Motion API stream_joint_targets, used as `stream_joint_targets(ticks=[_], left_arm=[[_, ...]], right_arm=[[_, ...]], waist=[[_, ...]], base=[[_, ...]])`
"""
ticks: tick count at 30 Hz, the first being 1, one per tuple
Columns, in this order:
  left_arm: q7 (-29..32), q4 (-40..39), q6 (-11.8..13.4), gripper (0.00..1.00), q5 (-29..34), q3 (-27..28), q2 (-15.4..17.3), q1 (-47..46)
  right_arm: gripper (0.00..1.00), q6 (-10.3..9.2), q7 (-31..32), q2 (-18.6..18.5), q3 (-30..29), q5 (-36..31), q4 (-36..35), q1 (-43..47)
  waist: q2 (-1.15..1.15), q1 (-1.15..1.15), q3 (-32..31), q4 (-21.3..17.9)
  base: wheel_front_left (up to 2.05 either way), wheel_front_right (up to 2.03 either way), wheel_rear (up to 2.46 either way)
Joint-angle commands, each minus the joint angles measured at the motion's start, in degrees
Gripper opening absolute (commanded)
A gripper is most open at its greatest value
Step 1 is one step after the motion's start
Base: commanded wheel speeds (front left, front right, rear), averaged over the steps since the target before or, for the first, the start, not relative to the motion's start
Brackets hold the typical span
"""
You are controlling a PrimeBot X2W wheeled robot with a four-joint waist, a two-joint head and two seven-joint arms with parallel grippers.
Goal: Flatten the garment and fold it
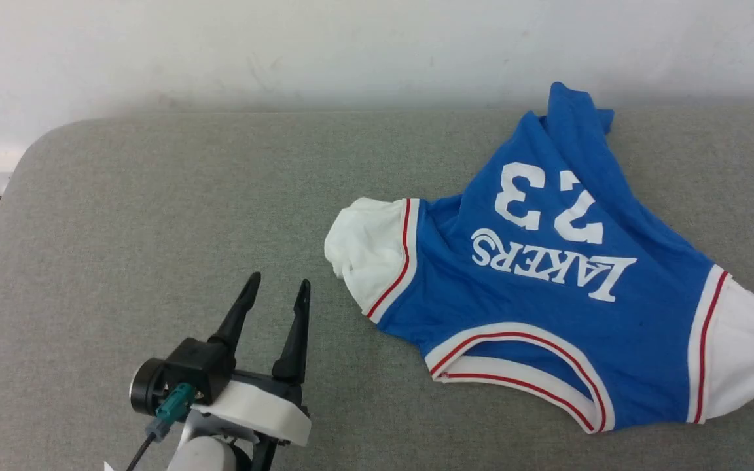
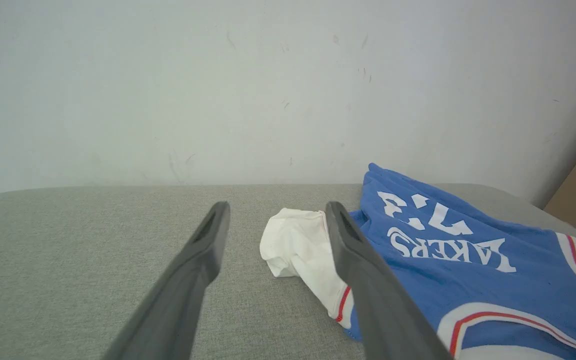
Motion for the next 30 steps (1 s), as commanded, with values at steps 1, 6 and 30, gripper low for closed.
stream_joint_targets(ticks=[1, 6, 30], left_arm=[[-0.27, 0.71, -0.36, 1.00, -0.13, -0.30, -0.24, 0.02], [-0.27, 4.74, -0.18, 1.00, -0.40, -1.07, -0.25, -0.36], [32.33, 22.00, 5.06, 0.00, -5.83, -2.40, 1.64, -15.22]], right_arm=[[1.00, -0.12, -1.39, 0.52, -0.90, -1.21, 0.43, -0.69], [1.00, -0.12, -10.04, 6.49, -3.53, -3.79, -2.35, -2.66], [1.00, -0.12, -30.72, 22.89, -4.57, -4.41, -14.93, 2.86]], waist=[[0.00, 0.00, 0.24, -0.48], [0.00, 0.00, 0.64, -1.97], [0.00, 0.00, 6.75, -10.54]], base=[[0.00, 0.00, 0.00], [0.00, 0.00, 0.00], [0.00, 0.00, 0.00]])
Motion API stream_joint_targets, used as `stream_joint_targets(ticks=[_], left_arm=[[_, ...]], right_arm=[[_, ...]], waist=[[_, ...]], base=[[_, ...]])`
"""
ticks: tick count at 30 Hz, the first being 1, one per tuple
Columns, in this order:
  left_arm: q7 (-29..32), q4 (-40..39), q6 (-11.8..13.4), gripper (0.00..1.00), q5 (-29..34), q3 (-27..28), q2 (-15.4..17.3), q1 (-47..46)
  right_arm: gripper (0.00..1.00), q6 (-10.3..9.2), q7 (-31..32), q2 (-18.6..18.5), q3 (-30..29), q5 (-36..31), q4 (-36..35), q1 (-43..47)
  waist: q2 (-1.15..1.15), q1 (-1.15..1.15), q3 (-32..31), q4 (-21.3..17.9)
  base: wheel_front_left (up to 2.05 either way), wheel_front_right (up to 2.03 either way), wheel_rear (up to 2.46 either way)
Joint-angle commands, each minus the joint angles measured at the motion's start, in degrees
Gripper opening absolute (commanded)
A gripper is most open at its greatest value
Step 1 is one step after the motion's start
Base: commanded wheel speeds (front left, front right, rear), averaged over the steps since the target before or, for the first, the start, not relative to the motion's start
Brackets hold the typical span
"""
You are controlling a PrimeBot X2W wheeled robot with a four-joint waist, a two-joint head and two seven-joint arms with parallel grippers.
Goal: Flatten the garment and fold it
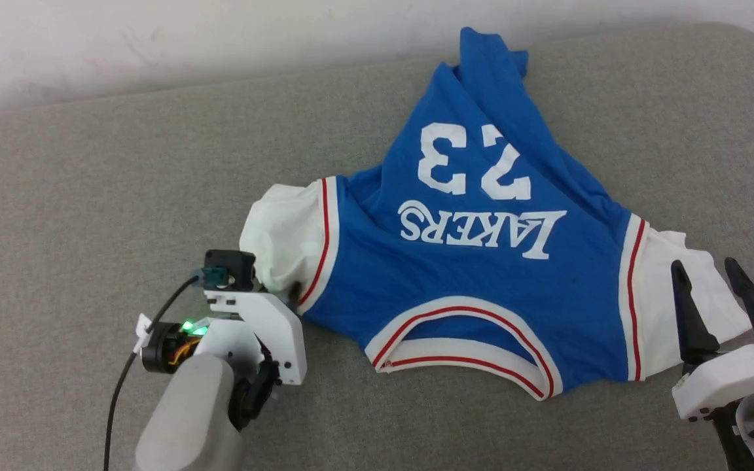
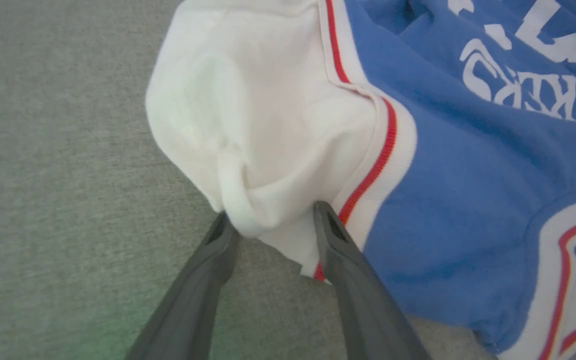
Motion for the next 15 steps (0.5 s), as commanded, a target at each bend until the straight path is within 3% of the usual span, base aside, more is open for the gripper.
stream_joint_targets(ticks=[1, 9, 15], left_arm=[[1.55, 2.08, -0.17, 0.00, -0.45, -0.27, 0.24, 1.33], [-3.72, -1.87, -0.43, 0.00, -3.31, 1.59, 0.13, 5.46], [-9.35, -9.98, 1.34, 0.00, -4.87, 4.95, 1.07, 10.59]], right_arm=[[1.00, -0.12, -0.51, 0.20, 0.19, -0.26, 0.25, -0.56], [1.00, -0.12, -0.85, -0.53, 1.02, -0.15, 1.31, -0.39], [1.00, -0.12, 0.01, -1.04, 1.53, 0.27, 1.49, 1.32]], waist=[[-0.01, 0.01, 0.42, -0.21], [-0.01, 0.01, -3.02, 4.16], [-0.01, 0.01, -6.58, 9.25]], base=[[0.00, 0.00, 0.00], [0.00, 0.00, 0.00], [0.00, 0.00, 0.00]])
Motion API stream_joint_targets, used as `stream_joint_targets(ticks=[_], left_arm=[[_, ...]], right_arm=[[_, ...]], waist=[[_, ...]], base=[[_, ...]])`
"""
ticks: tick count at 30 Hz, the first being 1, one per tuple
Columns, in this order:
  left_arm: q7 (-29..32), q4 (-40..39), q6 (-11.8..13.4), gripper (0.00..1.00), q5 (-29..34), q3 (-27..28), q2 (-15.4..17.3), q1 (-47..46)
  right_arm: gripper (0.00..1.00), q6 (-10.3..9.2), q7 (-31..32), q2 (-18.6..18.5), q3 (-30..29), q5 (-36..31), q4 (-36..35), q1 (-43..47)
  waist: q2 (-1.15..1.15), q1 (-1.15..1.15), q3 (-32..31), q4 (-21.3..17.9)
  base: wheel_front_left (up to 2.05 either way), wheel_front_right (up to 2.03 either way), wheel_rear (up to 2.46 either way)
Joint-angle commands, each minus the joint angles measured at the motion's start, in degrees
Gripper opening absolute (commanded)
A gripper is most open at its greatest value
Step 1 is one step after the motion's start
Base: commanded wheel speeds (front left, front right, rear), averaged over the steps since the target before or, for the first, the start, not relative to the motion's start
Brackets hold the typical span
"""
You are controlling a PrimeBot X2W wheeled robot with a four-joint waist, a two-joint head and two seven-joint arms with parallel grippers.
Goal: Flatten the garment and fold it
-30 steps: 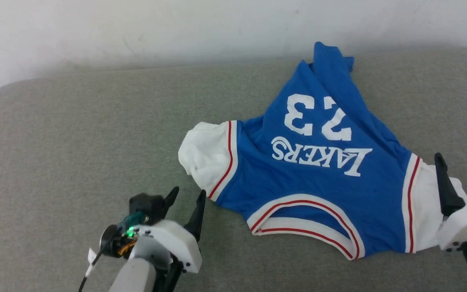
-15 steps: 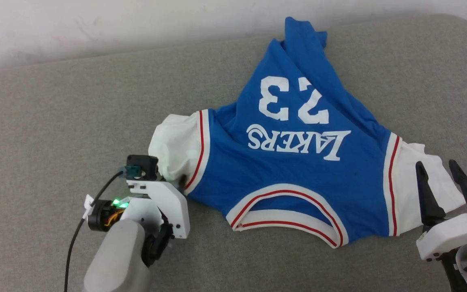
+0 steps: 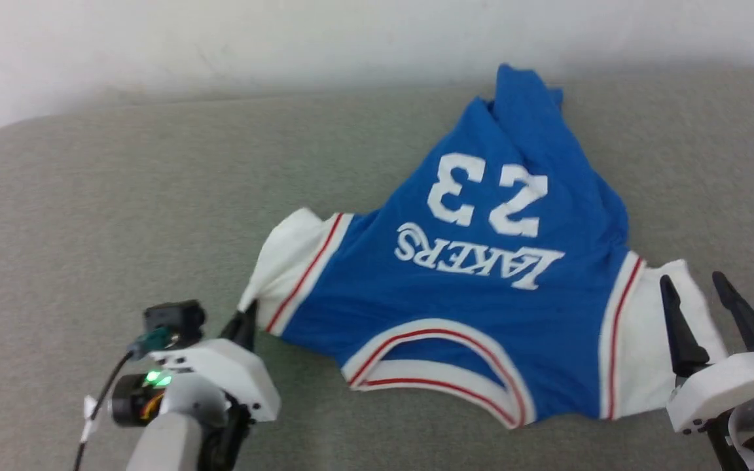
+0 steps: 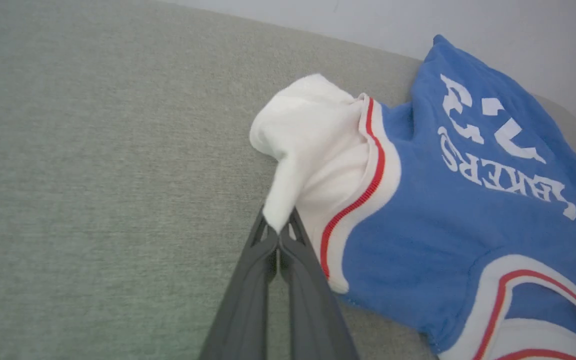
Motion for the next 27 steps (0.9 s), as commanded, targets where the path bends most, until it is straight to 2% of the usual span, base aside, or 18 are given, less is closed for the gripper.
stream_joint_targets(ticks=[1, 6, 10, 11, 12, 16, 22, 27], left_arm=[[-0.79, -1.41, 0.80, 0.00, -0.40, 1.01, 0.88, 1.34], [-2.38, -8.06, 2.72, 0.00, -0.74, 3.19, 1.95, 7.02], [0.32, -7.50, 2.44, 0.00, -0.71, 1.10, 1.62, 11.41], [1.04, -6.45, 2.28, 0.27, -0.42, 0.37, 1.68, 12.02], [1.10, -5.46, 2.36, 1.00, -0.24, 0.08, 1.65, 12.30], [-3.33, -3.12, 2.81, 1.00, 0.48, 0.47, 1.69, 11.79], [-19.17, -4.20, 2.22, 1.00, 2.96, 2.26, 3.29, 9.59], [-22.36, -9.00, 2.29, 1.00, 7.85, 2.24, 4.30, 8.73]], right_arm=[[1.00, -0.12, 0.18, -0.07, 0.12, 0.35, 0.05, 0.69], [1.00, -0.12, 1.81, 0.54, 0.89, 0.80, 0.43, 2.17], [1.00, -0.12, 6.15, 1.34, 1.09, 0.53, 2.51, 4.14], [1.00, -0.12, 7.27, 1.59, 0.81, 0.32, 3.01, 4.58], [1.00, -0.12, 8.30, 1.90, 0.40, 0.19, 3.40, 4.97], [1.00, -0.12, 12.01, 2.81, -2.44, -0.83, 3.90, 6.10], [1.00, -0.12, 20.25, 2.77, -8.12, -4.28, 4.28, 7.25], [1.00, -0.12, 24.63, 3.28, -11.70, -5.41, 5.94, 5.96]], waist=[[-0.01, 0.00, -3.75, 4.40], [-0.01, 0.00, -4.97, 6.91], [-0.01, 0.00, -5.13, 7.64], [-0.01, 0.00, -5.18, 7.70], [-0.01, 0.00, -5.24, 7.76], [-0.01, 0.00, -5.63, 7.82], [-0.01, 0.00, -6.21, 8.60], [-0.01, 0.00, -5.38, 9.30]], base=[[0.00, 0.00, 0.00], [0.00, 0.00, 0.00], [0.00, 0.00, 0.00], [0.00, 0.00, 0.00], [0.00, 0.00, 0.00], [0.00, 0.00, 0.00], [0.00, 0.00, 0.00], [0.00, 0.00, 0.00]])
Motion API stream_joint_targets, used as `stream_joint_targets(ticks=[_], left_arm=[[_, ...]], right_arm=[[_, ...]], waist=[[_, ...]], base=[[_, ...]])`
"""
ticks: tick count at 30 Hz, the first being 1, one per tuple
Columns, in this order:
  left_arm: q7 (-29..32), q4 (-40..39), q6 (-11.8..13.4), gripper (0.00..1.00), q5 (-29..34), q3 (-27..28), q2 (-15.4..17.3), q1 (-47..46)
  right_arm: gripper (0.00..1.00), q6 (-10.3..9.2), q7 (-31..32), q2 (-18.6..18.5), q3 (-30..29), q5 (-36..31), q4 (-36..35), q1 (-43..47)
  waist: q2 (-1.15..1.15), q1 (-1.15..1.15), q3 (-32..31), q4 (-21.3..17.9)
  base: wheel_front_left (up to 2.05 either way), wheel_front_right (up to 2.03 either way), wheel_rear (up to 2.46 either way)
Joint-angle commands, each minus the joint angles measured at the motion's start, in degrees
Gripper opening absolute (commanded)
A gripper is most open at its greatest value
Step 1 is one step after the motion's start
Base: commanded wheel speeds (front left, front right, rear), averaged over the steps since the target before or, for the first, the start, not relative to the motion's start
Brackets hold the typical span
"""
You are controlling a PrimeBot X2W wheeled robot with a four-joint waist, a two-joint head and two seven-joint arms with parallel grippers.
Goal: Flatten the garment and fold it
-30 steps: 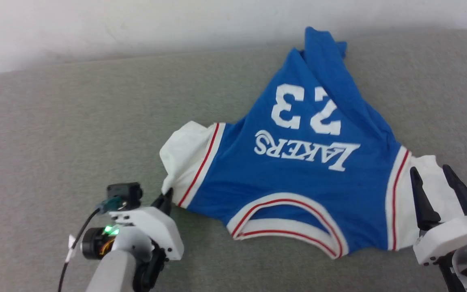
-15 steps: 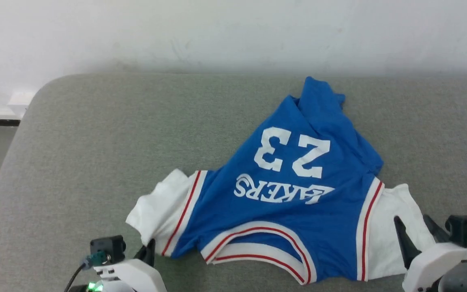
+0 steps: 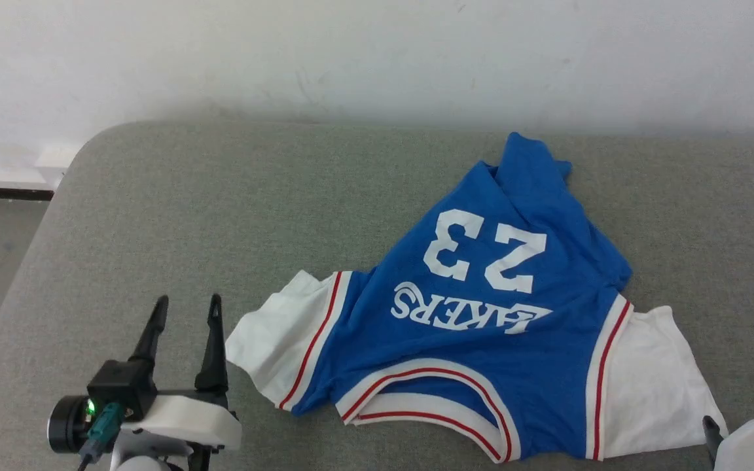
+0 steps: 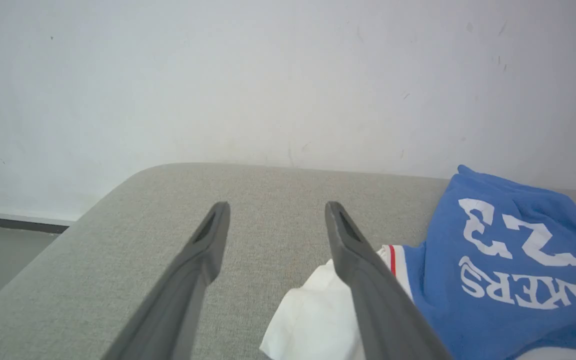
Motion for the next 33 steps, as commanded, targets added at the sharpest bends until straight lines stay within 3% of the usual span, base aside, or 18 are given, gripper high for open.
stream_joint_targets(ticks=[1, 8, 9, 22, 23, 24, 28, 33], left_arm=[[-0.28, -2.31, 0.32, 1.00, 1.18, 0.54, -0.20, -0.96], [-0.32, -4.77, -1.36, 1.00, 3.35, 2.07, -2.11, 0.43], [-0.32, -4.49, -1.60, 1.00, 3.53, 2.17, -2.35, 0.49], [-0.33, -0.37, -5.32, 1.00, 3.99, 3.02, -3.61, 0.77], [-0.33, 0.18, -5.69, 1.00, 3.81, 2.90, -3.66, 0.77], [-0.33, 0.99, -6.13, 1.00, 3.55, 2.65, -3.67, 0.85], [1.94, 4.04, -7.70, 1.00, 2.33, 1.08, -2.61, 0.80], [14.47, 5.79, -8.84, 1.00, 0.77, -1.15, 1.08, 0.83]], right_arm=[[1.00, -0.11, 0.53, 0.23, -0.39, -0.32, 0.98, -0.88], [1.00, -0.11, 2.56, -0.43, 2.07, 3.92, 7.34, -2.37], [0.00, -0.11, 2.42, -1.05, 2.56, 4.23, 8.15, -2.35], [0.00, -0.11, -0.32, -10.66, -2.63, 4.19, 10.60, -4.61], [0.78, -0.11, -0.77, -10.89, -2.46, 4.34, 10.30, -4.63], [1.00, -0.11, -1.65, -10.94, -2.51, 4.39, 9.91, -4.81], [1.00, -0.11, -7.36, -9.41, -2.62, 3.77, 6.96, -5.53], [1.00, -0.11, -14.38, -4.66, -2.44, 4.01, 1.04, -5.08]], waist=[[-0.01, 0.01, 0.70, 0.45], [-0.01, 0.01, 2.80, 1.03], [-0.01, 0.01, 2.92, 1.05], [-0.01, 0.01, 1.95, -0.94], [-0.01, 0.01, 1.88, -1.08], [-0.01, 0.01, 1.82, -1.24], [-0.01, 0.01, 1.97, -2.23], [-0.01, 0.01, 2.75, -3.82]], base=[[0.00, 0.00, 0.00], [0.00, 0.00, 0.00], [0.00, 0.00, 0.00], [0.00, 0.00, 0.00], [0.00, 0.00, 0.00], [0.00, 0.00, 0.00], [0.00, 0.00, 0.00], [0.00, 0.00, 0.00]])
